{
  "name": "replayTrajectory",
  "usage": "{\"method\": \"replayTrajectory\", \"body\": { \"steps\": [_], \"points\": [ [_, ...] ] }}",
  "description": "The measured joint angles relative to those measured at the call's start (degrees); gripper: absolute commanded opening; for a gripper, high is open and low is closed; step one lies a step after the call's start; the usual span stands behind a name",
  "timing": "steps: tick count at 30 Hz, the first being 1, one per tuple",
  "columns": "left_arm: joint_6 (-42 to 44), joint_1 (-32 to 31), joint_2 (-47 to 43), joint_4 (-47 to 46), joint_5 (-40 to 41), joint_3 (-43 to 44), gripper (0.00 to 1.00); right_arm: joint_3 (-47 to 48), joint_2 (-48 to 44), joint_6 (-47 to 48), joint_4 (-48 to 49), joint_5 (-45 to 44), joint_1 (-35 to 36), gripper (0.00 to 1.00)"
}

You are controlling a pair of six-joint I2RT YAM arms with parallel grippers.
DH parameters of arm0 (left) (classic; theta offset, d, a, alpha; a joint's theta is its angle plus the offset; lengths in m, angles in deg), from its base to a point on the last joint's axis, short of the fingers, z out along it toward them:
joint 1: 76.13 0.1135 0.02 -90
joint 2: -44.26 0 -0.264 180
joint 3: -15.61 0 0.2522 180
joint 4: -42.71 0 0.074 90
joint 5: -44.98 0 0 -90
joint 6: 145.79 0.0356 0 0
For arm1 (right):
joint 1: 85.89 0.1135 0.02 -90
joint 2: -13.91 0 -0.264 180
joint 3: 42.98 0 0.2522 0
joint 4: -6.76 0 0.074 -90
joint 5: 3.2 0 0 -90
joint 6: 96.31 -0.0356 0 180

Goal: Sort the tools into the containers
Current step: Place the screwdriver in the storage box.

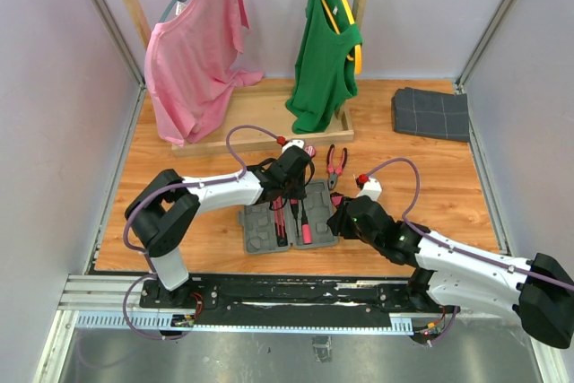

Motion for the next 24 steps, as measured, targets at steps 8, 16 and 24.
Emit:
{"method": "replayTrajectory", "body": {
  "steps": [8, 16, 24],
  "points": [
    [0.04, 0.00, 0.79, 0.02, 0.24, 0.02, 0.20, 0.35, 2.71, 1.95, 1.49, 4.17, 0.00, 0.37],
    [0.07, 0.00, 1.07, 0.02, 0.79, 0.02, 0.20, 3.67, 11.26, 4.81, 6.38, 13.09, 0.00, 0.33],
    [0.09, 0.00, 1.27, 0.02, 0.81, 0.02, 0.19, 4.79, 16.33, 4.63, 9.62, 17.66, 0.00, 0.31]
  ]
}}
